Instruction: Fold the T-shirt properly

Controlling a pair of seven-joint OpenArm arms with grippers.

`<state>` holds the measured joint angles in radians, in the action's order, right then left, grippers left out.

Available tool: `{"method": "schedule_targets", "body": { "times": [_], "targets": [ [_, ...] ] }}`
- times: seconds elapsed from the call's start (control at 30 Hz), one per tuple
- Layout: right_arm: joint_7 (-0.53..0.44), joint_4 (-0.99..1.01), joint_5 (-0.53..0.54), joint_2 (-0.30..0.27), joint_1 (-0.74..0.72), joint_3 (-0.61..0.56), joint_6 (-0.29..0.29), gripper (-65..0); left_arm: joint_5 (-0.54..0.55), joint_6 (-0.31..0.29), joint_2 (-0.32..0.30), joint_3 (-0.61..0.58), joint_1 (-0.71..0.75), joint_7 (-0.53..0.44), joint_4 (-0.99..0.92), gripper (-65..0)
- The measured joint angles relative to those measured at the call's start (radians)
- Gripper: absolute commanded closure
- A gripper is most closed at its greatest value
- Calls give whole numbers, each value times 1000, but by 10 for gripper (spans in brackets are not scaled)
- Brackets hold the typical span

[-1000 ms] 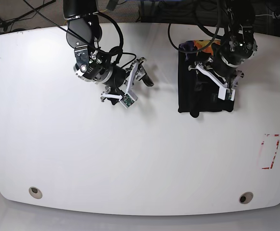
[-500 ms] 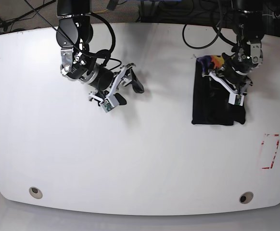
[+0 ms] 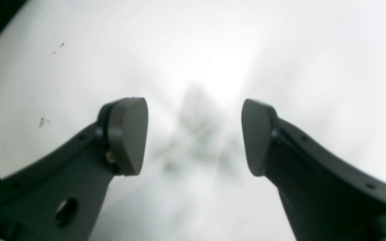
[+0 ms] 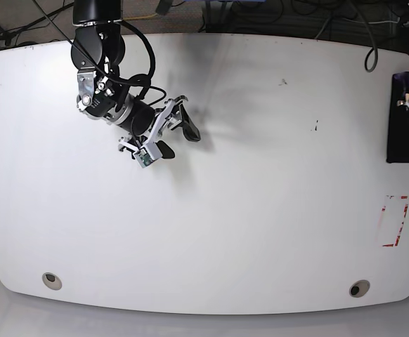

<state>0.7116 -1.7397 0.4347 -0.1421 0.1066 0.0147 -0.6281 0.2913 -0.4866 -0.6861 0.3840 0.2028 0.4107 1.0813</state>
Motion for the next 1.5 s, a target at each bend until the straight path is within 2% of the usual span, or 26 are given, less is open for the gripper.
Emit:
{"method": "schedule_targets", "body": {
  "times": [0.1, 0.23, 0.47, 0.57, 0.6, 0.67, 0.77, 0.9, 1.0, 1.13, 1.27, 1.33, 1.5],
  "targets": [
    [4, 0, 0, 1, 0, 1, 0, -414, -20, -32, -31, 16, 4, -20, -34, -363],
    [4, 0, 0, 3, 0, -2, 0, -414, -25, -92, -26, 57, 5, -15, -18, -363],
    [0, -18, -24, -5, 2, 19, -4, -415, -31, -90, 10, 103, 2, -21, 203, -361],
    [-27, -18, -133, -18, -5, 68, -1, -417, -29, -84, 106, 104, -2, -58, 303, -360],
    [-53, -17, -170, -19, -3, 82, 0, -419, -34, -65, 139, 100, 3, -75, 322, -360],
    [-147, -15, -247, -19, 2, 108, 3, -422, -75, -19, 214, 77, 10, -127, 351, -360],
    [-297, 5, -348, -20, 25, 122, 2, -423, -187, 79, 317, 43, 8, -263, 379, -361],
    [-540, 54, -438, -10, 102, 171, -5, -420, -294, 110, 456, 32, 43, -448, 438, -361],
    [-645, 100, -456, -14, 148, 223, -2, -419, -340, 117, 545, 32, 105, -476, 490, -361],
    [-681, 109, -457, -18, 213, 283, 1, -417, -351, 112, 636, 27, 216, -467, 575, -360],
    [-689, 103, -455, -10, 300, 341, -8, -417, -349, 121, 698, 9, 344, -483, 679, -357],
    [-682, 90, -437, -12, 353, 367, -8, -417, -348, 122, 718, -19, 421, -472, 729, -325],
    [-686, 39, -248, -25, 519, 402, -4, -417, -344, 114, 764, -73, 615, -479, 827, -253]
  ]
}}
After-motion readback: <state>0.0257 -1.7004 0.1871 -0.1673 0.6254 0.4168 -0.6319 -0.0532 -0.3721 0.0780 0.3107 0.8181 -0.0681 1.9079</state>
